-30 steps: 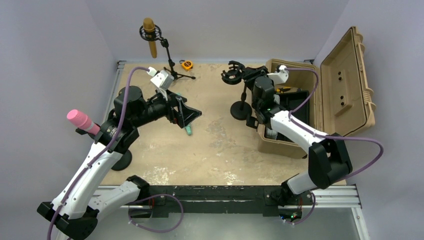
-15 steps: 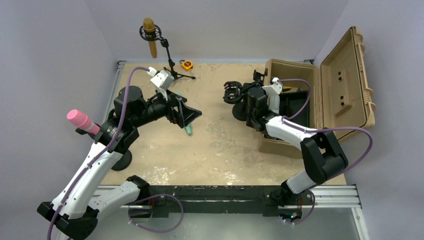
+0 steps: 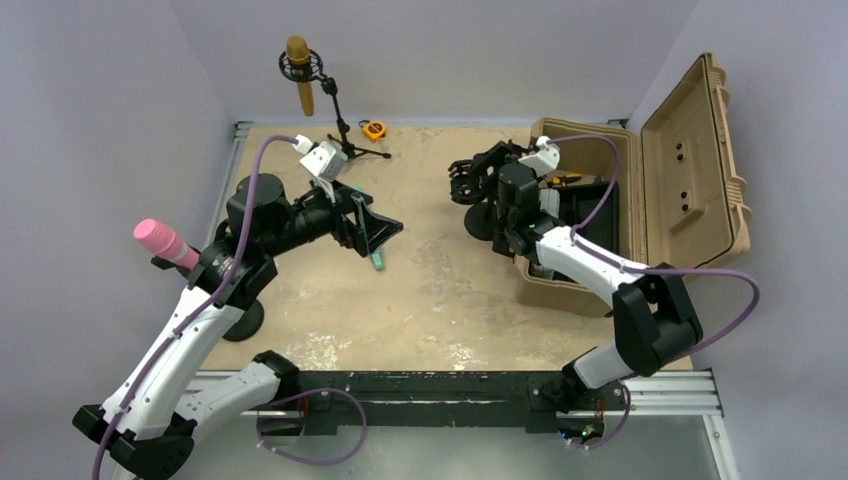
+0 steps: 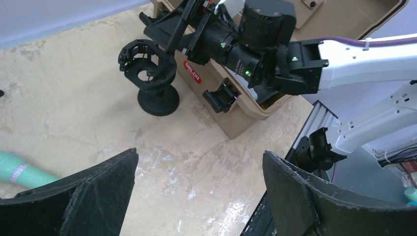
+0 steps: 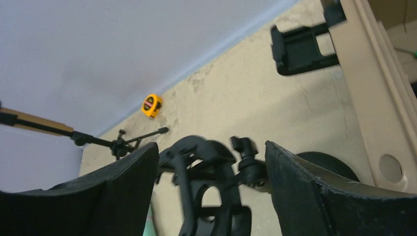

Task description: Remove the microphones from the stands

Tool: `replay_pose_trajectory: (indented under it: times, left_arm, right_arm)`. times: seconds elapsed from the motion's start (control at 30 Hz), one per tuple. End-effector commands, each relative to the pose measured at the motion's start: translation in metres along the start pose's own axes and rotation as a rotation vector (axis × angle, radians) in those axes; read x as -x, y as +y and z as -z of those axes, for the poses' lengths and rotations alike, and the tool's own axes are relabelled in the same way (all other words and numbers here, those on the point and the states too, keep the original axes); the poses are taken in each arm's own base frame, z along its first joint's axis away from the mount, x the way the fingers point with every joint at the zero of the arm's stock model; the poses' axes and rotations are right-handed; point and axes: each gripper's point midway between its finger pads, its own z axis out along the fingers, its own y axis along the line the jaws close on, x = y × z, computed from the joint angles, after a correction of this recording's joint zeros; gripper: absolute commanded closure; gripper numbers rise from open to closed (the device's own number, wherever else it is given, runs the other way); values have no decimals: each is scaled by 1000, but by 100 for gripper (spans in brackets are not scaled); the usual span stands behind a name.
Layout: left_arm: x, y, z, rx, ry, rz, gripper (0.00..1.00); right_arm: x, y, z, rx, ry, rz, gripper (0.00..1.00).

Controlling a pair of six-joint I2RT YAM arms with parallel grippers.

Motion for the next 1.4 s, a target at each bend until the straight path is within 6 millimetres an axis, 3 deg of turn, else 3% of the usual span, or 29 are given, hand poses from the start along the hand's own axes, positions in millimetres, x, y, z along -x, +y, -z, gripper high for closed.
replay_pose_trajectory:
  times: [0.0,0.13,0.23,0.3,0.4,0.43,0.5,0.63,0.8,1.03,1.2,1.37]
  left_arm:
    - [10,3,3,26,-41,-52,6]
    - [14,10,5,69,-52,-68,5]
    - [31,7,17,112,-55,-55,5]
    - [44,6,32,165,-57,-45,5]
    - [64,18,69,355,-81,4,5]
    - [71,23,87,432,-104,22,5]
    - [67,33,121,572,-103,64,5]
    - [49,47,188,818,-81,153,4]
    - [31,47,260,1017,-110,252,5]
    - [-2,44,296,1092,-74,305,9]
    - [-9,76,333,1406,-111,249,4]
    - [1,102,328,1636,-61,129,0]
  right_arm:
    - [52,55,18,153,-66,45,18]
    - [93,76,42,249,-164,53,6]
    - [118,98,66,369,-216,106,5]
    - [135,107,78,413,-260,135,5]
    - [146,130,92,524,-286,160,5]
    - [148,138,96,564,-287,163,5]
    - [148,154,105,652,-288,171,5]
    - [148,175,127,824,-311,164,4]
    - [144,196,148,987,-313,165,5]
    - [140,202,156,1045,-295,174,6]
    - [130,197,166,1085,-274,173,7]
    - [124,198,172,1103,-243,165,9]
